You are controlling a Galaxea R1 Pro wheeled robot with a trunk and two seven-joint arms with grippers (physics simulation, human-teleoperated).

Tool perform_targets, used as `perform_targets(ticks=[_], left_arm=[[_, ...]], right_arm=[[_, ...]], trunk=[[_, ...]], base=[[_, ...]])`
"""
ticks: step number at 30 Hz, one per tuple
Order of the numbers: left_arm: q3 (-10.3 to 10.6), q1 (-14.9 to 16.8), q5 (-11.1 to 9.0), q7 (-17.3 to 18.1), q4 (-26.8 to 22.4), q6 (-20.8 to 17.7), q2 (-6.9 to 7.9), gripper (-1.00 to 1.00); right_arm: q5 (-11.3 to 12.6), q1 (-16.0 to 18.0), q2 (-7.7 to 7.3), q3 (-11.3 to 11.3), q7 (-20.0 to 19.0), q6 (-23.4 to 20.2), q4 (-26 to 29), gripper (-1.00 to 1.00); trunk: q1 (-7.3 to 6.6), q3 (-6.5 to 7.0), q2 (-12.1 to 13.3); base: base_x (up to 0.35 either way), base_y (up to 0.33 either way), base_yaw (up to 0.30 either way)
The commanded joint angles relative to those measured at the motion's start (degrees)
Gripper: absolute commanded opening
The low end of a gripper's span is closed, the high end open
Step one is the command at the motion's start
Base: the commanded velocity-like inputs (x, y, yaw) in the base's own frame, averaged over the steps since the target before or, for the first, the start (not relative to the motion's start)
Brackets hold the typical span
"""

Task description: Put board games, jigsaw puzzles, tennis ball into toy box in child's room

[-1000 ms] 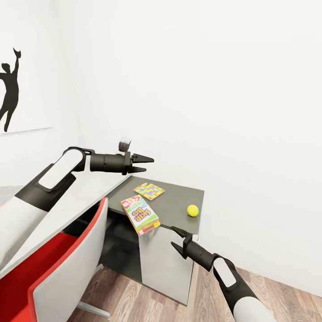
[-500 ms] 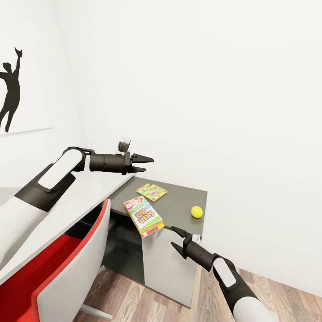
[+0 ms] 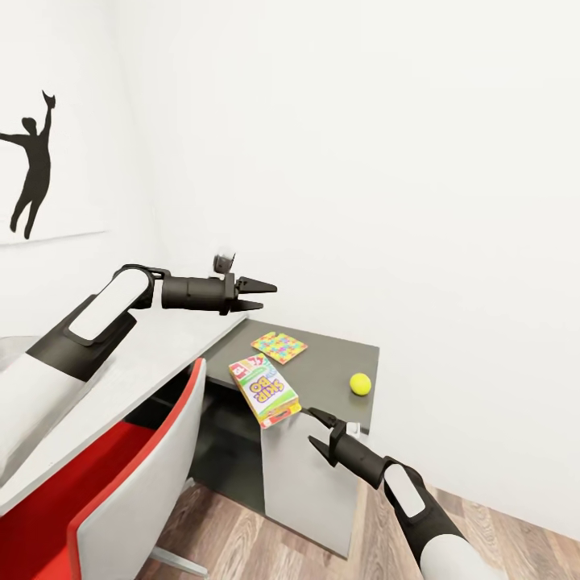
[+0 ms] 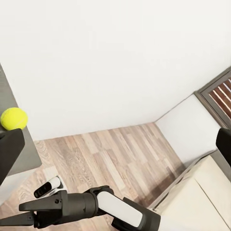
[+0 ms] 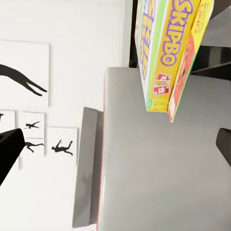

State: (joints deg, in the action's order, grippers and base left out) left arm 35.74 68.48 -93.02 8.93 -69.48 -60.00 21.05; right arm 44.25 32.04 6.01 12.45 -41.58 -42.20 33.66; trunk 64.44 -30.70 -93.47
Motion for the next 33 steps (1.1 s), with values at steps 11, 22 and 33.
perform_targets(ticks=[11,22,33], left_arm=[[0.04,0.08,0.48,0.63,0.01,0.0,-0.03,1.0],[0.04,0.08,0.51,0.59,0.01,0.0,-0.05,1.0],[0.04,0.08,0.56,0.57,0.04,0.0,-0.05,1.0]], right_arm=[[-0.04,0.04,0.06,0.3,-0.06,-0.43,0.0,1.0],[-0.04,0.04,0.06,0.3,-0.08,-0.39,0.0,1.0],[-0.04,0.04,0.06,0.3,-0.08,-0.41,0.0,1.0]], trunk=[[0.0,-0.01,-0.03],[0.0,-0.01,-0.03],[0.0,-0.01,-0.03]], base=[[0.0,0.0,0.012],[0.054,0.032,0.0],[0.073,0.062,0.0]])
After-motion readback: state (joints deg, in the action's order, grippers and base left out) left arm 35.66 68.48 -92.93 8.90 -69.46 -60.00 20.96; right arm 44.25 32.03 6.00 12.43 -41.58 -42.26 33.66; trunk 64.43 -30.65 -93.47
